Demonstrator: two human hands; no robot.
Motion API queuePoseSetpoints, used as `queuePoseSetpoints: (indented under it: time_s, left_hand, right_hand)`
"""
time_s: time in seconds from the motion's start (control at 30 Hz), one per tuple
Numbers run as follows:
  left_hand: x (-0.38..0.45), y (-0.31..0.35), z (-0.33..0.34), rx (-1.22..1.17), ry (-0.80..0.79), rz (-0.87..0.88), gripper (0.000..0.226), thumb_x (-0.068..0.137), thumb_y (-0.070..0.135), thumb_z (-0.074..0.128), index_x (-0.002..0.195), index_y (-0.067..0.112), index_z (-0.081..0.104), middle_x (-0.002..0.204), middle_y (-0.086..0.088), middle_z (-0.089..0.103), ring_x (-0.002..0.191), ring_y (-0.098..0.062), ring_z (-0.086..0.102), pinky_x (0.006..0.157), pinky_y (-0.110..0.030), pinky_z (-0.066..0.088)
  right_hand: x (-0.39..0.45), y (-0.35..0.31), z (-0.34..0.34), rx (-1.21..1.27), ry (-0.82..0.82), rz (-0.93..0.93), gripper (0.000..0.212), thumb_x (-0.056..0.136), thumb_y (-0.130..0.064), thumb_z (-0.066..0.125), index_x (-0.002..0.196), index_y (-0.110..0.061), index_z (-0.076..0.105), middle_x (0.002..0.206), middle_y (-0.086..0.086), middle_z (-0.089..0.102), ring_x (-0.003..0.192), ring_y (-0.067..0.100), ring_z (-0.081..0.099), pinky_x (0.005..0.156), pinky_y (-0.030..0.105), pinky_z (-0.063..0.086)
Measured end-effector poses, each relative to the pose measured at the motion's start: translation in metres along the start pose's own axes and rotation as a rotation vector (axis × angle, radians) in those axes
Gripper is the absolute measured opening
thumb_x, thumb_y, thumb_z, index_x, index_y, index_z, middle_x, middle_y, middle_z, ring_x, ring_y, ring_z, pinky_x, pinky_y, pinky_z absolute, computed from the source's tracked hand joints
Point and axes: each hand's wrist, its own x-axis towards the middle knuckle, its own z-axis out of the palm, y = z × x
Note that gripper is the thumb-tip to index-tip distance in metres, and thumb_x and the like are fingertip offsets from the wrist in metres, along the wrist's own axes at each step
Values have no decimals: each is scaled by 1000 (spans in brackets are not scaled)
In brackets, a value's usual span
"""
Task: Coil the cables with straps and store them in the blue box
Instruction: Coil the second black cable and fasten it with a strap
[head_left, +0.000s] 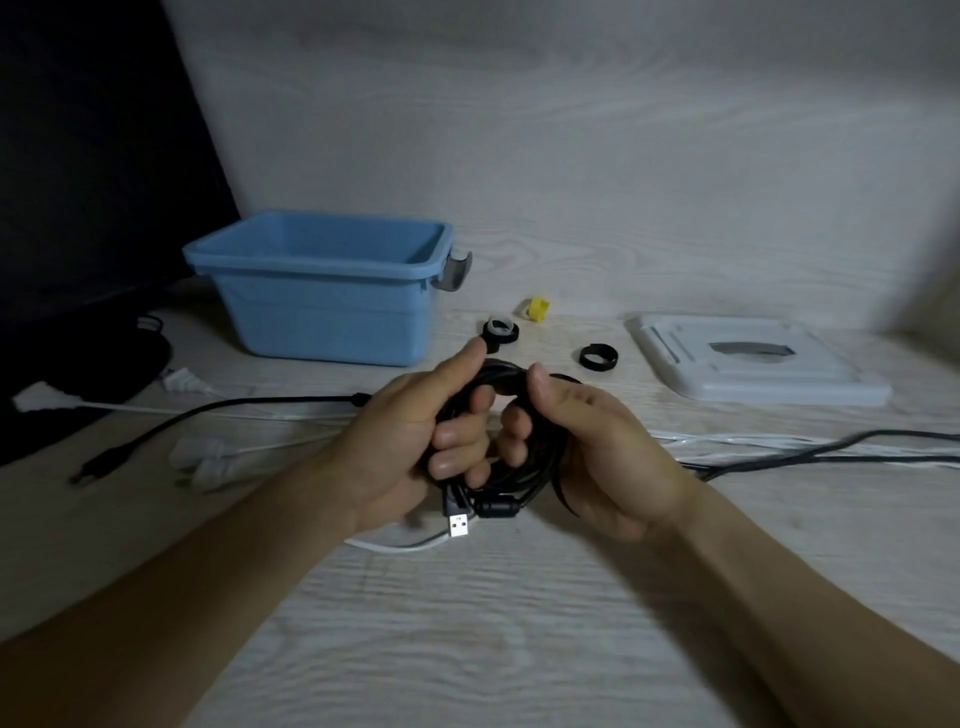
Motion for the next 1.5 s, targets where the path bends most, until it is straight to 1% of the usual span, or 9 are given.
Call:
queuePoseSetpoints:
  time_s: [0.17, 0.27, 0.4, 0.5, 0.67, 0.97, 1.2, 1.37, 1.5]
  left_hand:
    - [2, -5, 1, -171, -176, -106, 31, 93, 37, 50, 79, 10, 57, 54, 0, 46, 47, -15, 47, 62, -30, 52]
    - [2, -2, -2, -151, -280, -136, 33, 96, 36, 43, 78, 12, 56, 50, 4, 37, 42, -12, 37, 58, -30, 47]
    - [0, -1, 3, -29, -58, -95, 34, 85, 41, 50, 59, 20, 44, 41, 8, 18, 34, -9, 19, 41, -24, 34]
    - [1, 1, -1, -67, 57, -44, 37, 85, 42, 50, 54, 23, 39, 40, 9, 16, 32, -8, 16, 37, -22, 26]
    - [10, 16, -21, -368, 255, 117, 45, 98, 37, 42, 55, 23, 37, 38, 10, 16, 30, -7, 16, 34, -20, 26]
    - [12, 19, -33, -609, 389, 263, 35, 102, 35, 37, 74, 15, 44, 61, 1, 38, 52, -13, 36, 67, -30, 43]
    - [18, 6, -24, -63, 428, 458, 19, 105, 11, 36, 91, 8, 48, 77, -6, 64, 63, -16, 62, 64, -30, 56]
    - [17, -17, -27, 611, 291, 537, 4, 102, 19, 46, 100, 17, 47, 88, 1, 66, 79, -12, 65, 79, -30, 53]
    - [10, -24, -25, 706, 96, 374, 35, 88, 51, 50, 97, 17, 55, 78, 4, 60, 70, -14, 55, 64, -36, 45]
  right_hand:
    - [2, 1, 6, -100, 243, -23, 44, 92, -44, 59, 89, 0, 53, 83, 56, 26, 61, 44, 34, 50, 29, 43]
    - [1, 1, 9, -200, 312, -85, 57, 93, -44, 61, 82, 10, 47, 64, 40, 25, 53, 53, 28, 55, 41, 30]
    - [0, 1, 17, -348, 263, -175, 35, 92, -40, 54, 71, -13, 59, 51, 6, 34, 45, 18, 33, 47, 26, 35]
    - [-3, 3, 9, -653, 236, -231, 36, 97, -49, 52, 92, -16, 65, 69, 3, 56, 67, 13, 54, 62, 30, 45]
    - [-9, -11, -17, -1038, 296, -311, 19, 94, -43, 61, 90, -26, 67, 67, 5, 61, 57, 18, 53, 55, 41, 44]
    - [-5, -12, -25, -1432, 416, -434, 6, 92, -24, 67, 94, -29, 68, 72, -10, 67, 61, 6, 58, 56, 20, 43]
    - [-4, 6, -10, -1583, -28, -384, 45, 91, -12, 51, 131, -32, 62, 102, -13, 46, 82, 11, 56, 68, 37, 52]
    - [-3, 1, 0, -1477, -20, -638, 24, 91, -11, 66, 111, -22, 75, 98, -13, 63, 83, 0, 61, 72, 24, 52]
    - [-6, -6, 1, -1355, 229, -754, 22, 70, -23, 89, 81, -18, 71, 75, -23, 61, 61, -13, 51, 62, 2, 36]
